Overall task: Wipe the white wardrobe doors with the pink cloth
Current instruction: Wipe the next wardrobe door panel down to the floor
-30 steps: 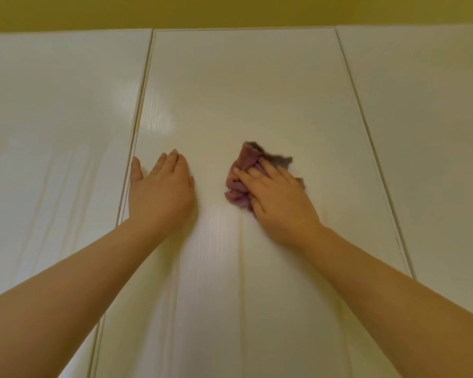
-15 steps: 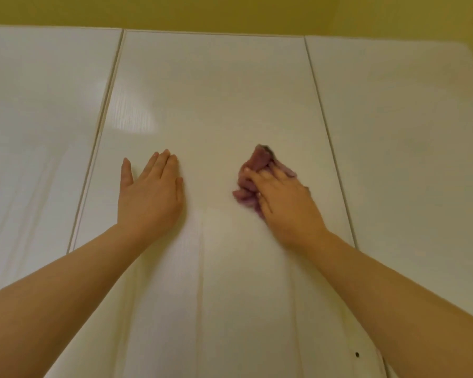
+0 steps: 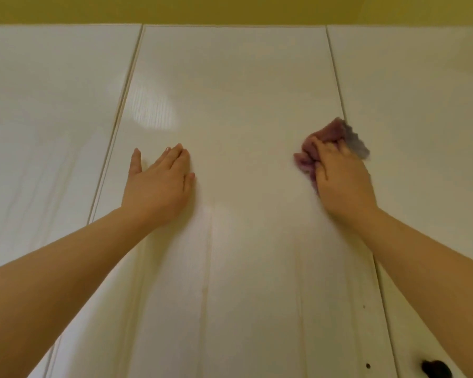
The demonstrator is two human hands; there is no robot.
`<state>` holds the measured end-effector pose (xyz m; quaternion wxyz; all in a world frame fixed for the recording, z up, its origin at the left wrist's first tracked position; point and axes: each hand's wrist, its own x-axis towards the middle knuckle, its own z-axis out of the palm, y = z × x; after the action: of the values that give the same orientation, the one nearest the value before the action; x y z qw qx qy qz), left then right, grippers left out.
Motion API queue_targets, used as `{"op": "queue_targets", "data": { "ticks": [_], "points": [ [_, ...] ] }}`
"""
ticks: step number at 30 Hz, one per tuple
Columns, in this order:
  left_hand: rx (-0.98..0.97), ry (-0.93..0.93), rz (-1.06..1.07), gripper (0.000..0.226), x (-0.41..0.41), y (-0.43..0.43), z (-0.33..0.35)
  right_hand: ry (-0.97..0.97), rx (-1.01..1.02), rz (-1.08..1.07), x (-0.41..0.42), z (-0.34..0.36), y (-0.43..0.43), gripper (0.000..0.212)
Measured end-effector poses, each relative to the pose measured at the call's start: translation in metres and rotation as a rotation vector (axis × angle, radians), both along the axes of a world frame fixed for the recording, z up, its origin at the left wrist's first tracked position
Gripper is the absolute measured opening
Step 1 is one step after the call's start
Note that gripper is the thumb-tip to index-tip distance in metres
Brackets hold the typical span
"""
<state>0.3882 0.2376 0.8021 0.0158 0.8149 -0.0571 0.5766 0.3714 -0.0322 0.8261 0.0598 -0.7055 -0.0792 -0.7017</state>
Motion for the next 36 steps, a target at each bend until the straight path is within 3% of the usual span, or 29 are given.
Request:
{"op": "queue_targets", "data": {
  "ticks": [2, 5, 7, 9, 12, 13, 19, 21, 24, 25, 28, 30, 34, 36],
  "points": [
    [-0.015, -0.005, -0.006, 0.055, 0.001, -0.002, -0.001, -0.005, -0.035, -0.036, 0.009, -0.011, 0.014, 0.046],
    [-0.03, 0.023, -0.047, 0.055, 0.0, -0.003, 0.003, 0.058, -0.44, -0.026, 0.02, -0.047, 0.039, 0.054],
    [-0.007, 0.054, -0.061, 0.054, -0.004, -0.001, 0.006, 0.128, -0.595, -0.056, 0.015, -0.049, 0.034, 0.057],
    [0.026, 0.085, -0.097, 0.053, -0.007, 0.006, 0.008, 0.183, -0.5, -0.043, 0.007, -0.035, 0.021, 0.055],
    [-0.021, 0.016, -0.208, 0.052, -0.004, 0.021, 0.004, 0.078, -0.002, -0.032, 0.002, -0.021, 0.015, 0.047],
    [-0.055, -0.022, -0.233, 0.053, -0.002, 0.032, 0.002, 0.07, 0.056, -0.057, 0.006, -0.024, 0.03, 0.047],
    [-0.056, -0.127, -0.146, 0.052, 0.005, 0.079, -0.02, 0.084, -0.473, -0.049, 0.026, -0.065, 0.118, 0.054],
    [-0.058, -0.182, -0.141, 0.051, 0.001, 0.088, -0.029, 0.095, -0.425, -0.048, 0.022, -0.041, 0.111, 0.056],
    [0.055, -0.227, -0.133, 0.048, 0.002, 0.114, -0.041, 0.061, -0.066, 0.009, 0.023, -0.018, 0.134, 0.047],
    [0.103, -0.203, -0.127, 0.051, 0.005, 0.121, -0.044, 0.063, -0.084, 0.007, 0.026, -0.024, 0.153, 0.048],
    [0.154, -0.097, -0.11, 0.054, 0.012, 0.129, -0.053, 0.081, -0.603, -0.046, 0.041, -0.063, 0.198, 0.052],
    [0.147, -0.071, -0.067, 0.053, 0.014, 0.128, -0.056, 0.077, -0.731, -0.086, 0.039, -0.057, 0.195, 0.052],
    [0.156, -0.029, 0.001, 0.057, 0.011, 0.127, -0.055, 0.099, -0.259, -0.025, 0.033, -0.023, 0.197, 0.058],
    [0.15, -0.015, 0.004, 0.057, 0.013, 0.128, -0.056, 0.121, -0.34, -0.065, 0.039, -0.043, 0.213, 0.058]
  ]
}}
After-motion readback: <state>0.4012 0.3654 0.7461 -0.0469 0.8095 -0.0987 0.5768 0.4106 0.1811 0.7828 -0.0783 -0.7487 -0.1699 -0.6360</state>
